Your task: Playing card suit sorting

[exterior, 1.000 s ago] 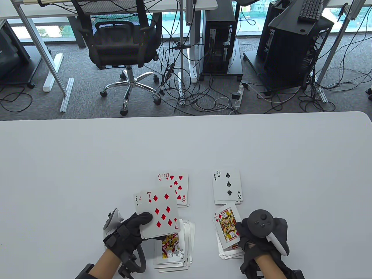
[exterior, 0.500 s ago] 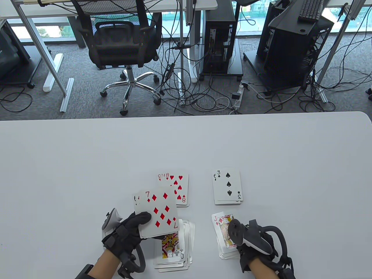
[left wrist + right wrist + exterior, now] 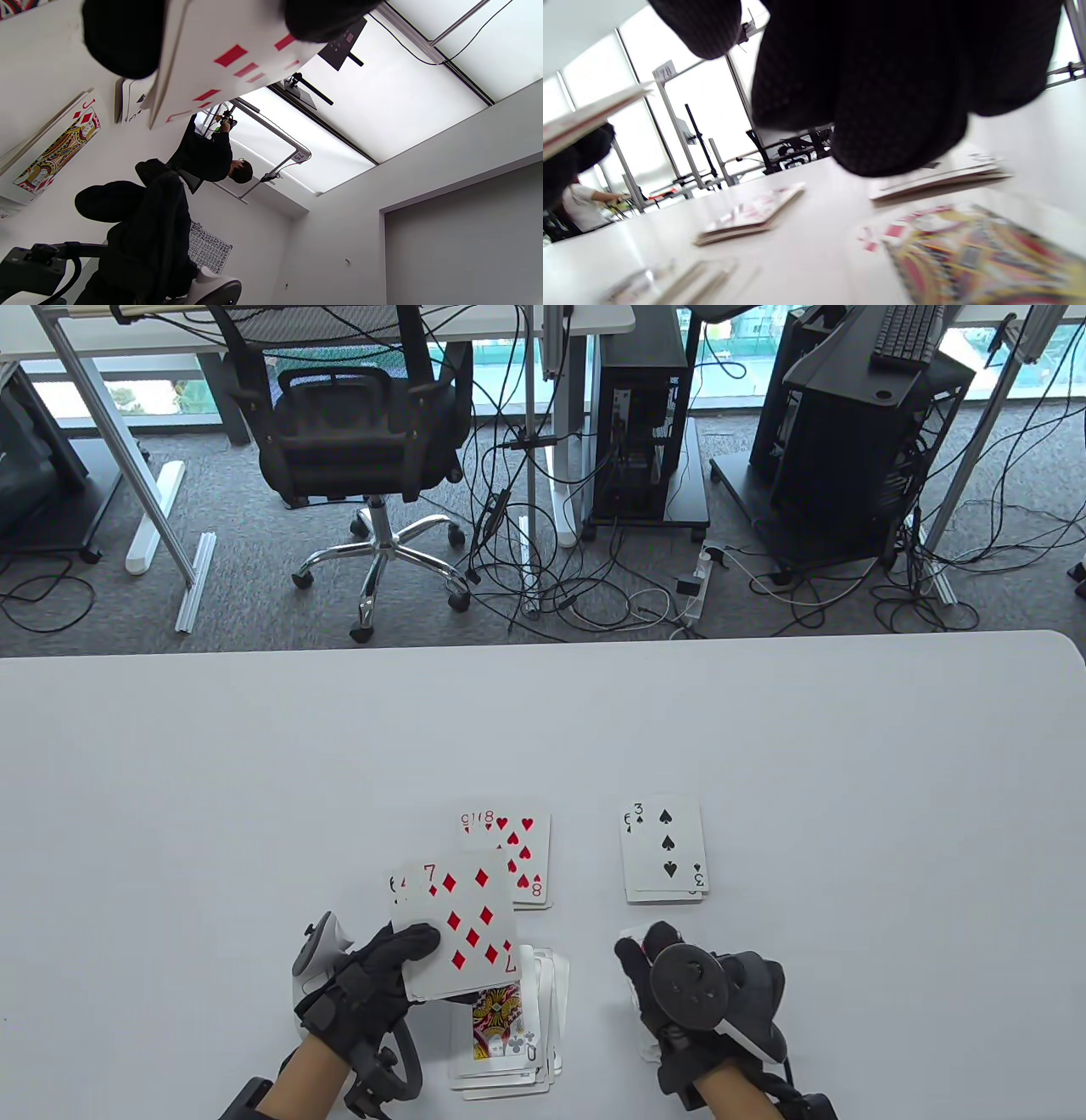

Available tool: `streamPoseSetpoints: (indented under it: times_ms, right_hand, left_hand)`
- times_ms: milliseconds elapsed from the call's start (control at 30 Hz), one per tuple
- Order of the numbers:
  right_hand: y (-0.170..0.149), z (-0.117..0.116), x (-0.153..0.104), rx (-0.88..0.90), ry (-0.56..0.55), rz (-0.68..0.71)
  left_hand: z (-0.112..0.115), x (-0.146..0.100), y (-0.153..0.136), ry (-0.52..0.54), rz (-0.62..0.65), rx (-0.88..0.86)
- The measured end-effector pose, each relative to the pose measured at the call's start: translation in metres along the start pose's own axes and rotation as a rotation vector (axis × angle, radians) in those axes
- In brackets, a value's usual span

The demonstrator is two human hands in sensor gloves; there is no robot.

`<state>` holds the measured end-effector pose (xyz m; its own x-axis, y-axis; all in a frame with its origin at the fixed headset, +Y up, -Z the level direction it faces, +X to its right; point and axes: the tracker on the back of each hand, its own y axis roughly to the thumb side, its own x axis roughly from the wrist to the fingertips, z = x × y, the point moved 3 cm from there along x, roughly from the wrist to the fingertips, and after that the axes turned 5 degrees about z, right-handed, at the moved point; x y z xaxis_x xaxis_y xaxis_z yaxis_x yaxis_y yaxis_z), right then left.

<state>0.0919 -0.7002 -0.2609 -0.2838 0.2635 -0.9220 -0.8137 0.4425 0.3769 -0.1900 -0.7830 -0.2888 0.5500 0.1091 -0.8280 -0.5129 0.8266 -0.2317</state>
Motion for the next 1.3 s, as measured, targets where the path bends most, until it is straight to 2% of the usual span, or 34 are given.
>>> streamPoseSetpoints:
  times_ms: [233,400,567,733,933,1167,1300]
  right_hand:
    - [0.037,-0.016,0.017,0.253,-0.056,0.065]
    - [0.051,-0.043,0.022,0.316,0.013,0.081]
    - [0.057,-0.056,0.019,0.37,0.012,0.095]
    - [0.06,-0.055,0.012,0.337,-0.051,0.124]
    - [0.056,-0.047,0.007,0.355,-0.182,0.124]
    - [0.042,-0.044,0.01,0.405,-0.192,0.079]
    - [0.026,-0.03,0.014,0.398,-0.23,0.005]
  left_hand:
    - [0.001,0.001,0.003,-0.009,0.009,0.02]
    - [0.001,0.002,0.003,-0.021,0.008,0.03]
    - [0.002,0.002,0.004,-0.037,0.013,0.04]
    - [0.007,0.004,0.002,-0.071,0.003,0.059]
    - [0.012,0.005,-0.001,-0.103,0.003,0.048]
    - [0.011,0.005,0.002,-0.089,0.013,0.057]
    - [0.007,0.004,0.006,-0.054,0.036,0.035]
